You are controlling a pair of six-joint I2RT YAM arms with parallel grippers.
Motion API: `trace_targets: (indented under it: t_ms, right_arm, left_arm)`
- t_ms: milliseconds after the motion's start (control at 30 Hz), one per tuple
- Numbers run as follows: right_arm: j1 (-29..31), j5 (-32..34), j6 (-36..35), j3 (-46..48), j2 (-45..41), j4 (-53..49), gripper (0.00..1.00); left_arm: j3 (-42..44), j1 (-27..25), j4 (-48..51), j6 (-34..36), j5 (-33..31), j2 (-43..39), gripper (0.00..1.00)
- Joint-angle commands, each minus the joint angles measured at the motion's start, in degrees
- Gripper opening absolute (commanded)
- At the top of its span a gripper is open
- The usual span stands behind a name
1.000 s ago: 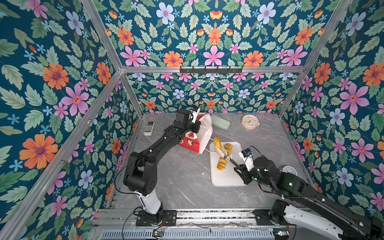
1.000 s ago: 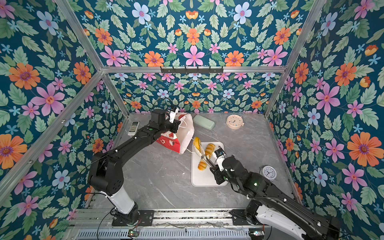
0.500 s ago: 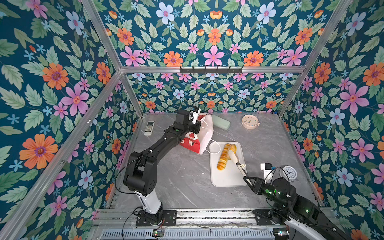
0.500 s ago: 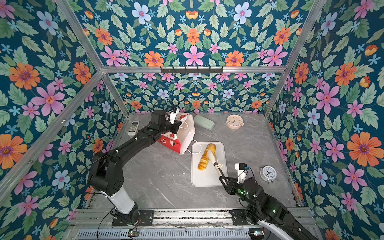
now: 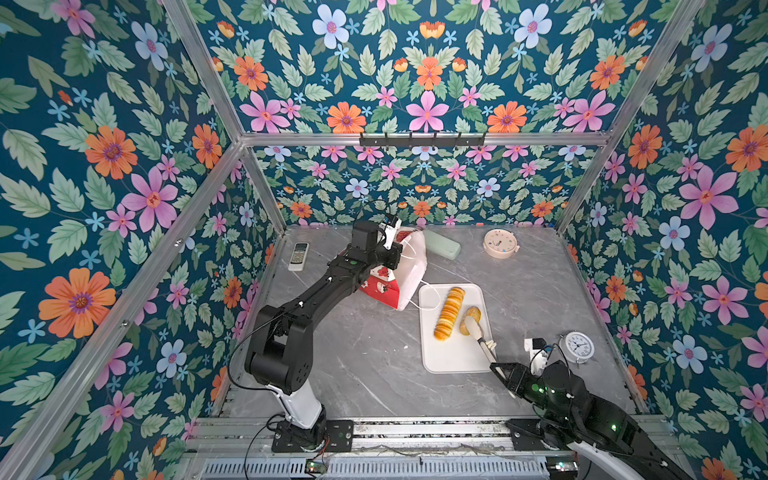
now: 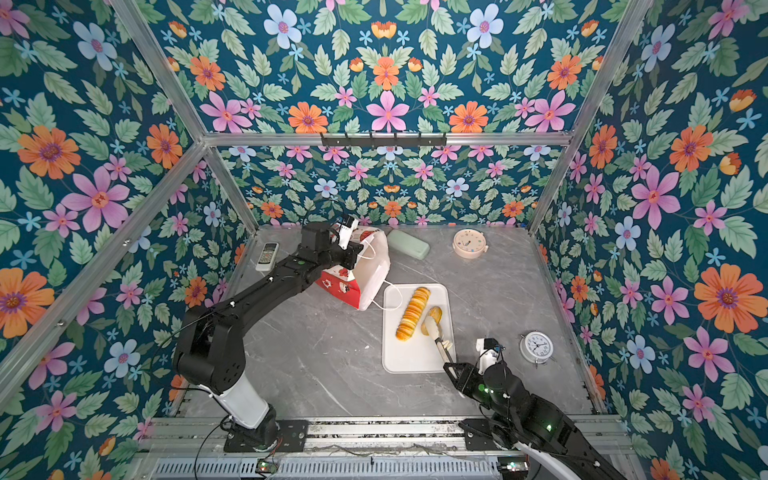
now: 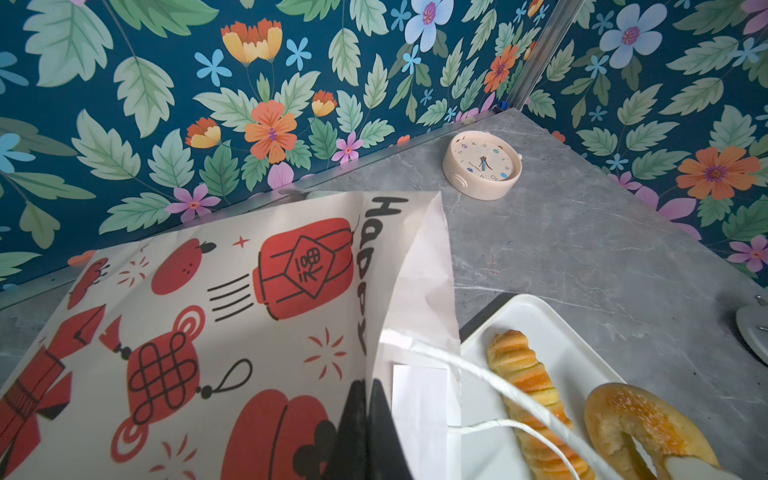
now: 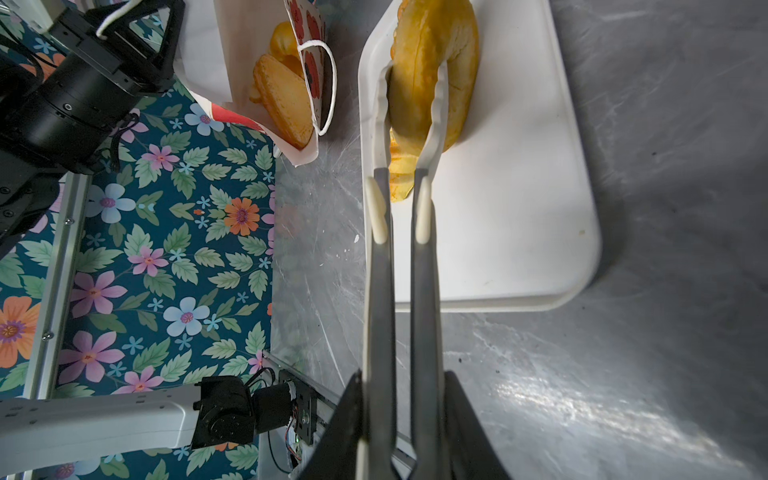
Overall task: Take the fake bread out of the paper bag
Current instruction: 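Lower the bagel onto the tray and draw the tongs back toward the robot, then open the tongs off the bagel and raise them from the tray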
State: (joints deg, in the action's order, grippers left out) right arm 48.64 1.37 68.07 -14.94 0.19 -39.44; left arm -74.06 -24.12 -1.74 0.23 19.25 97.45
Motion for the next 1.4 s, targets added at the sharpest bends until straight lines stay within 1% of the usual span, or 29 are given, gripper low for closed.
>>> trace_targets:
  t_ms: [0,133,267,400,533,767,933,1167,1267,1367]
  right_arm:
    - [0.0,-0.9,3.7,-0.4,0.0,-7.5,0.23]
    - [0.0,-0.9,4.6,-1.3,0.0,-11.6,0.27]
    - [0.0,-0.8,4.6,-3.2,0.0,-14.8,0.35]
    - [0.0,-1.0,5.0,-4.5,0.1,-17.2,0.39]
    - [0.0,-0.8,4.9,-4.8,0.0,-17.4,0.39]
    - [0.0,-1.3,3.1,-5.7,1.5,-13.6,0.38]
    - [0.0,-0.3,0.2,-9.3,5.3,-13.1,0.37]
    - [0.0,1.3,-4.7,-13.2,11.0,-10.8,0.33]
    - [0.0,0.9,-7.0,-15.5,13.4,-10.8,0.33]
    - [0.0,-0.4,-7.2,-17.6,15.2,-10.8,0.32]
  left_arm:
    - [-0.1,-0.1,-2.8,0.1,0.8,-0.6,0.00]
    - [-0.1,-0.1,-2.8,0.1,0.8,-0.6,0.00]
    - [0.0,-0.1,-2.7,0.1,0.9,-0.8,0.00]
    - [0.1,-0.1,-2.8,0.2,0.7,-0.9,0.00]
    - [0.1,-0.1,-3.2,0.1,1.0,-0.6,0.00]
    - [-0.4,-0.1,-3.3,0.0,1.3,0.2,0.00]
    - [-0.6,-0.1,-3.5,0.0,1.6,0.5,0.00]
    - [-0.1,-0.1,-3.9,-0.1,1.6,0.6,0.00]
    - [-0.2,-0.1,-3.9,-0.1,1.6,0.6,0.00]
    - [-0.4,0.0,-4.0,-0.1,1.6,0.8,0.00]
